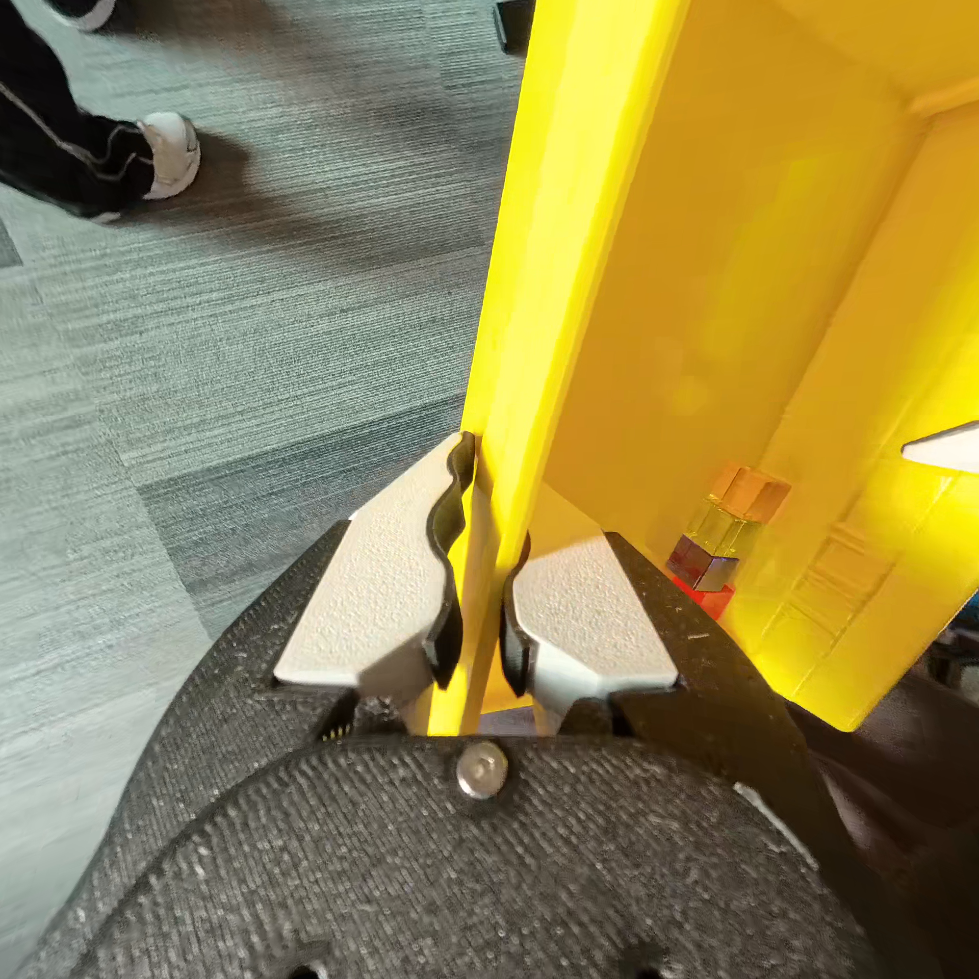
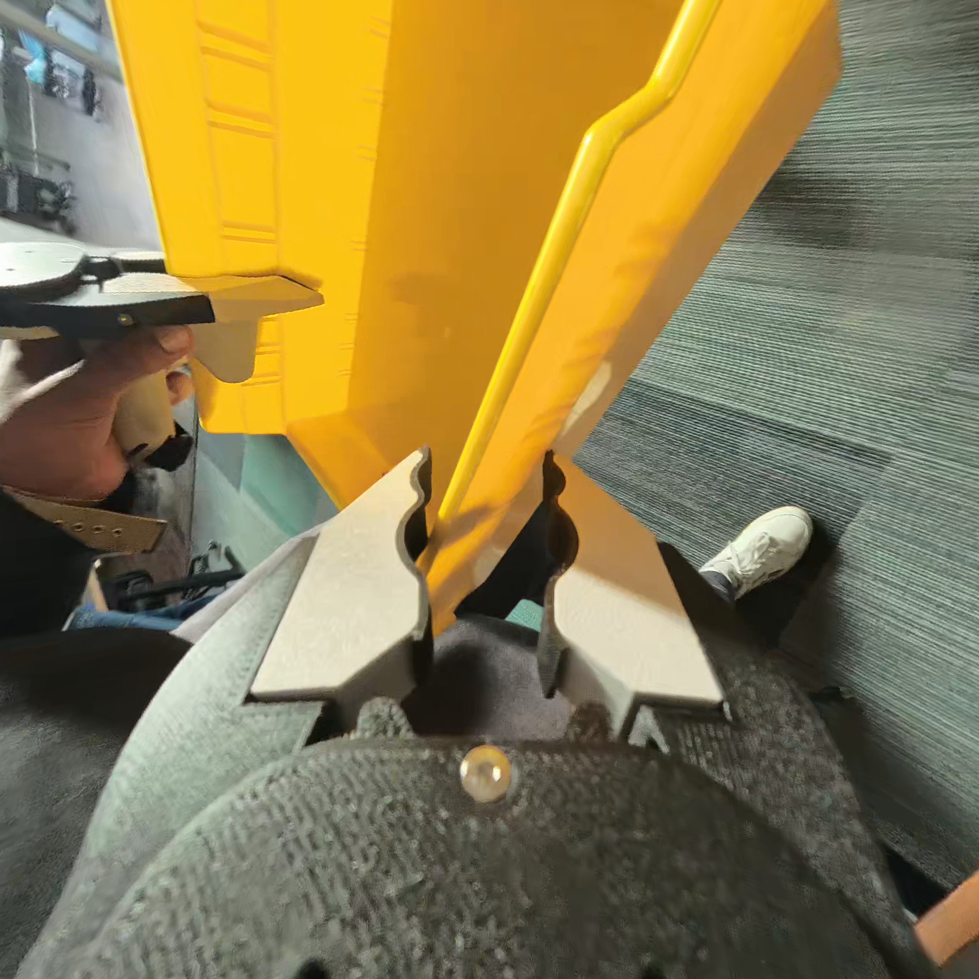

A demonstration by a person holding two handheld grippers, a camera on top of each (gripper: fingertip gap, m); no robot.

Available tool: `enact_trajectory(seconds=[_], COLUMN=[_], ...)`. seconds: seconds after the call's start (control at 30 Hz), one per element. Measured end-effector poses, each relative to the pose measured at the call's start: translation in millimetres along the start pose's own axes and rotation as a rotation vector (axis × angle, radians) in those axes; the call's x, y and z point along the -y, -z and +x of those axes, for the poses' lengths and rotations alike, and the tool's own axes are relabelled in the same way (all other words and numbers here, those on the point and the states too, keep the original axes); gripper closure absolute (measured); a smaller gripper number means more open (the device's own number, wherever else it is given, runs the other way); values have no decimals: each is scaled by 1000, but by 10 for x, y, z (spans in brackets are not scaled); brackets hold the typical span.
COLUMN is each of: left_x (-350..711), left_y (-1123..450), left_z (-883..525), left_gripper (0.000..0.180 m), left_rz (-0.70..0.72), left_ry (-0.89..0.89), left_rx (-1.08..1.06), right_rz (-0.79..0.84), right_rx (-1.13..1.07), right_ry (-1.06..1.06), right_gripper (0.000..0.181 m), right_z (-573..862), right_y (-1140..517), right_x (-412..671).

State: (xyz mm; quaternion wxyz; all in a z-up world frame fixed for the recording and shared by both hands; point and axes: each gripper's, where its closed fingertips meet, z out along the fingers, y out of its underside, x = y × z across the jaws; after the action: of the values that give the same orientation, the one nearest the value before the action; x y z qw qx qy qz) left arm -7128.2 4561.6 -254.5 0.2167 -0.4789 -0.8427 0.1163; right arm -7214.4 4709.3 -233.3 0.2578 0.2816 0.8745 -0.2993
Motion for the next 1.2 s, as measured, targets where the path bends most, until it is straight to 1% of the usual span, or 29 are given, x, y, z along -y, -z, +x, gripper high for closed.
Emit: enact_trajectory(seconds=[0.1, 0.2, 0.3, 0.4, 0.5, 0.63, 0.73, 0.8, 0.93, 0.97, 1.1, 1.13, 1.2], left_x=[0, -70, -193, -323, -434, -476, -431, -374, -178, -126, 74, 120, 211], left_y=[77, 194, 348, 502, 713, 1104, 1468, 1709, 2142, 2229, 2432, 2445, 2443], left_z=[-322, -734, -1202, -1689, -2234, -3067, -3666, -4035, -4608, -4727, -5193, -5326, -5601], left_gripper=[170, 168, 168, 168, 169, 168, 168, 169, 168, 180, 180, 180, 179], left_rz=[11, 34, 60, 54, 40, 49, 43, 37, 19, 14, -25, -37, -59], left_ry=[178, 298, 343, 341, 305, 208, 101, 21, -118, -148, -218, -222, -232], left_rx=[5, 39, 111, 128, 116, 90, 59, 44, 23, 15, -27, -32, -49], right_rz=[-63, -42, -22, 18, 35, 18, 43, 31, -64, -92, -212, -236, -276], right_rx=[156, 257, 258, 271, 274, 236, 313, 374, 478, 526, 673, 715, 813], right_ry=[28, 80, 183, 242, 302, 401, 399, 390, 381, 367, 335, 320, 241], right_gripper=[134, 126, 120, 115, 110, 99, 96, 92, 83, 80, 70, 70, 81], right_z=[-231, -448, -632, -915, -1253, -1830, -2477, -2854, -3484, -3656, -4212, -4329, -4536], right_y=[-173, -326, -510, -720, -1032, -1541, -1899, -2187, -2796, -2917, -3425, -3551, -3797], right_x=[310, 646, 920, 1203, 1480, 1824, 2098, 2215, 2251, 2236, 2178, 2190, 2302])
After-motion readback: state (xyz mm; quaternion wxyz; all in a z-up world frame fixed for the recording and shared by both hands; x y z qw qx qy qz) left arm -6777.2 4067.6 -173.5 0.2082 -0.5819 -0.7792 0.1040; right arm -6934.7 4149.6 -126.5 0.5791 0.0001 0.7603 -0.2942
